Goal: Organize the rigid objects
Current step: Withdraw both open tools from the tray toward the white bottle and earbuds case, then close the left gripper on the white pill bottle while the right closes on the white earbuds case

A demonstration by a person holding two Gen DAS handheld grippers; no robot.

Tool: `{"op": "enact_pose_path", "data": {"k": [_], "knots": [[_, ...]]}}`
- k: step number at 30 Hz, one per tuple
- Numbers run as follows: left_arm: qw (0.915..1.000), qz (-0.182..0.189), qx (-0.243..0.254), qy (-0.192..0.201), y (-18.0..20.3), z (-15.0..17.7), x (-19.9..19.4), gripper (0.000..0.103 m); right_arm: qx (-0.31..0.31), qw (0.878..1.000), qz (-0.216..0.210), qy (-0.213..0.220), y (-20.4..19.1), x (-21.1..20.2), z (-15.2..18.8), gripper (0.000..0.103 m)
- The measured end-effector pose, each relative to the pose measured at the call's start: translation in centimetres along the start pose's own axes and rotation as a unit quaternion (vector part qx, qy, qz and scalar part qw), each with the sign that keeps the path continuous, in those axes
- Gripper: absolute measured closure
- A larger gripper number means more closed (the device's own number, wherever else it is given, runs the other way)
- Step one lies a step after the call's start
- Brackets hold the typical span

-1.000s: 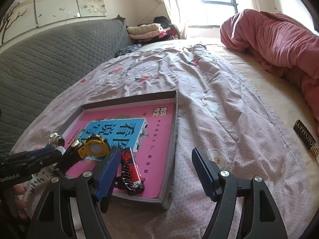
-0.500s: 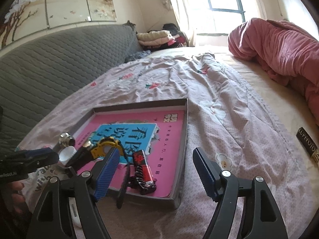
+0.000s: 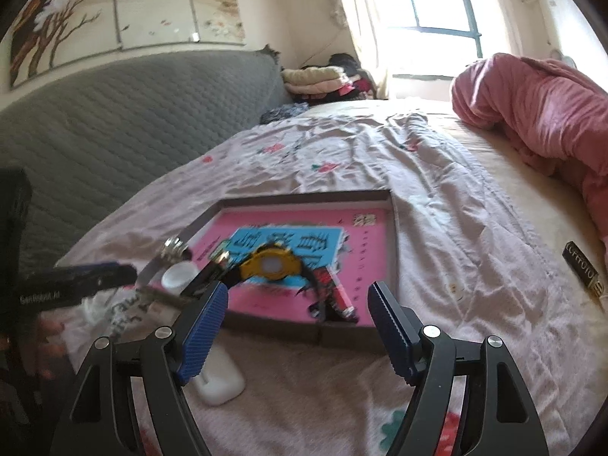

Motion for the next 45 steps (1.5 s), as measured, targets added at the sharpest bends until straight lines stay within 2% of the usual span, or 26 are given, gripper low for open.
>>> {"op": "enact_pose_path", "data": {"k": [8,18,32,45], "knots": [[1.0000,0.003,0.005,-0.007,-1.2,1.4,-1.2,0.052,-0.072,0.996,-0.017,-0.058,-4.4,1.5,2.2,0.026],[0.9993,0.000,0.021,-0.029,-1.3,3.9,-0.5,0.052,-0.112,0.986,-0.052,-0.114,-7.6,2.9,5.1,0.026],[0.9980,0.007,-0.005,-0.062,-0.6,5.1,3.6,0.052,-0.102,0.984,-0.051,-0.138,-6.7,5.5,5.7,0.026],[0.9977,0.010,-0.005,-0.067,-0.2,5.0,5.8,0.052,-0.086,0.982,-0.050,-0.162,-4.7,9.1,5.8,0.026]]}}
Point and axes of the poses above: each gripper's, at about its wrist camera, not at the fingertips, and x roughly the way its jaws point, y to its right, z to its underside, the point moved 2 cm from there along x, roughly the way its jaws point, and after that the axes turned 14 degrees about -z, right-handed, at the moved point
